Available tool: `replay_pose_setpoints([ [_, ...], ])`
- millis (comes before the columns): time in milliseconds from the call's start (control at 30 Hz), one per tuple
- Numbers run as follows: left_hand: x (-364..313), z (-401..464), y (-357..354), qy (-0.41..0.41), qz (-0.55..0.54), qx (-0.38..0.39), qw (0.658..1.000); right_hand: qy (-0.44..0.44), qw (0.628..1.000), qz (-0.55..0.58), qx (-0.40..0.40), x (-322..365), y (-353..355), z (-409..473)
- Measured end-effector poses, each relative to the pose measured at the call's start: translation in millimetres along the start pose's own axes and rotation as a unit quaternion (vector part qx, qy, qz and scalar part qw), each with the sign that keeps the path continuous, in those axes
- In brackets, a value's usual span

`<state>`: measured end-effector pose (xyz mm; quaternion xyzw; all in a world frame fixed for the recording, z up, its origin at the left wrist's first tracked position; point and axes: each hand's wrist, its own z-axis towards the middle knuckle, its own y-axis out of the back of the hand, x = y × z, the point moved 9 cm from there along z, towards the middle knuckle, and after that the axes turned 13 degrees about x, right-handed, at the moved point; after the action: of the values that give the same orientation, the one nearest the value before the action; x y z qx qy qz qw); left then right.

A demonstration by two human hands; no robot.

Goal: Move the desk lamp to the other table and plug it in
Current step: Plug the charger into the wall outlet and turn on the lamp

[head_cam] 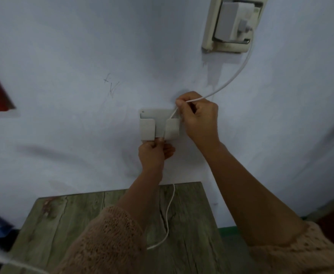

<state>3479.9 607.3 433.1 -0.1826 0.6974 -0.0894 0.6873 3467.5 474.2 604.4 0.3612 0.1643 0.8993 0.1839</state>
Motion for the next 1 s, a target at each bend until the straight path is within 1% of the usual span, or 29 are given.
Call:
replay_pose_setpoints([
  [100, 7, 1, -7, 0.026, 0.003, 0.024, 0.999, -0.034, 0.999, -0.001, -0.028, -16, 13, -1],
  [200, 12, 2, -11, 0.041, 0.018, 0.041, 0.998, -0.062, 0.998, 0.002, -0.032, -24, 17, -6],
  [433, 12, -7, -1, 0.060, 0.065, 0.031, 0.996, -0.107, 0.993, 0.042, 0.010, -24, 9, -14],
  [533, 4, -22, 5, 0.053, 0.085, 0.022, 0.995, -0.116, 0.992, 0.052, 0.018, -19, 9, -25],
  [733, -18, -69, 21, 0.011, 0.194, 0.039, 0.980, -0.155, 0.987, 0.006, 0.035, -10, 0, -75],
  [900, -26, -129, 57, 0.009, 0.278, 0.038, 0.960, -0.195, 0.972, -0.037, 0.128, 6, -42, -147],
  [1000, -25, -166, 82, 0.018, 0.291, 0.042, 0.956, -0.219, 0.958, -0.048, 0.178, 16, -68, -188],
])
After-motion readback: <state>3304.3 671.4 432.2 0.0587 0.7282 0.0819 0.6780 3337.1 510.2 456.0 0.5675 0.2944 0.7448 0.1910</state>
